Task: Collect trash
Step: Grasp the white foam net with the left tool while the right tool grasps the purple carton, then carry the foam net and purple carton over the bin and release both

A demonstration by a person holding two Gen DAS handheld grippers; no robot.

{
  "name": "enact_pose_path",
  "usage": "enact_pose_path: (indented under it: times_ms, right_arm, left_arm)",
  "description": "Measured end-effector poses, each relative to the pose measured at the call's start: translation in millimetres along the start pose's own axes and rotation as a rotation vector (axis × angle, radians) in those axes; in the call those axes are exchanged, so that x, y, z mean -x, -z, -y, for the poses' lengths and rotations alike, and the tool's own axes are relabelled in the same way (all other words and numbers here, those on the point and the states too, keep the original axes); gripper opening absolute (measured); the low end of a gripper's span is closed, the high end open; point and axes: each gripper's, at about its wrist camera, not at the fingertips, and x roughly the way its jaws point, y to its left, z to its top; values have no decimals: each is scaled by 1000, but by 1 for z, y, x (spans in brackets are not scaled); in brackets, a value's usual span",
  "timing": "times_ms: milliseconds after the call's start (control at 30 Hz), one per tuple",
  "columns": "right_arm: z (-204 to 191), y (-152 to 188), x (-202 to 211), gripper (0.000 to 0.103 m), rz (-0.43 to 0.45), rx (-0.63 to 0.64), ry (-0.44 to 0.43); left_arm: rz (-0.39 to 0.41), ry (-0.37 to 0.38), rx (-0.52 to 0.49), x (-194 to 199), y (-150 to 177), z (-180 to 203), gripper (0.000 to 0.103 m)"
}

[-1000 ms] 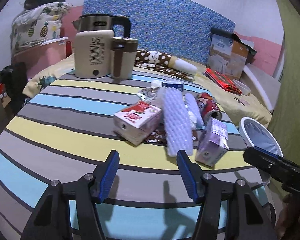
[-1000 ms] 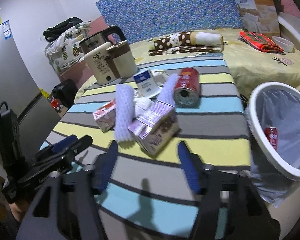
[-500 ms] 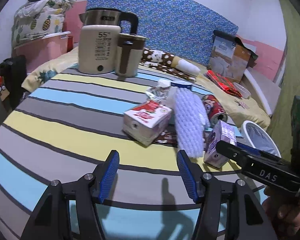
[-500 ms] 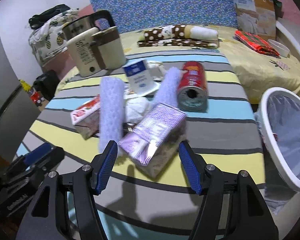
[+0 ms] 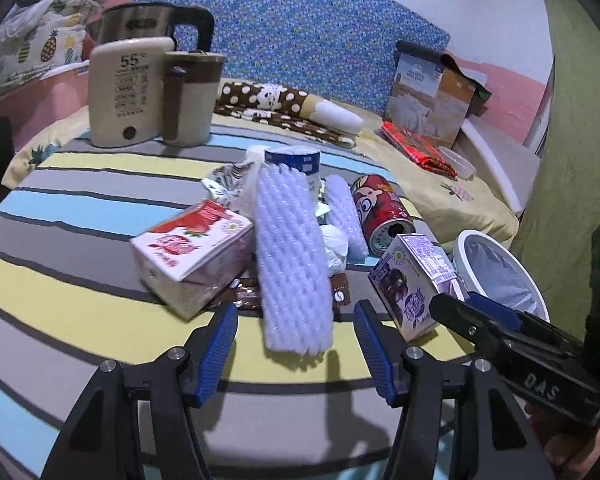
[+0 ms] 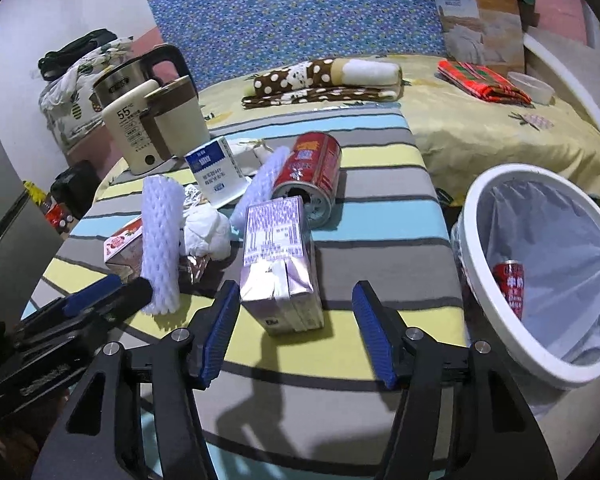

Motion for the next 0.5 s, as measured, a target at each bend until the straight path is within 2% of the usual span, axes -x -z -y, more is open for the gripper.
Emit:
enact_pose_path:
  times_ms: [100,200,300,400,500]
  right_arm:
    - [1,-3,-6,42,-7,12,-13]
    - [0,-3,-7,42,-6,27,-22]
    - [2,-2,-2,39,2,32,-37]
    - [5,1,5,39,9,36,-50]
    - [8,5,11,39,13,29,-63]
  left_arm:
    - [-16,-16,1,-11,-3,4,60]
    - [-50,-40,15,-22,-5,2,59]
    - [-70,-40,28,-26,-4,0,34]
    - [-58,-44,26,-22,-3,-2,25]
    - [-40,-53,7,-14,1,1,23]
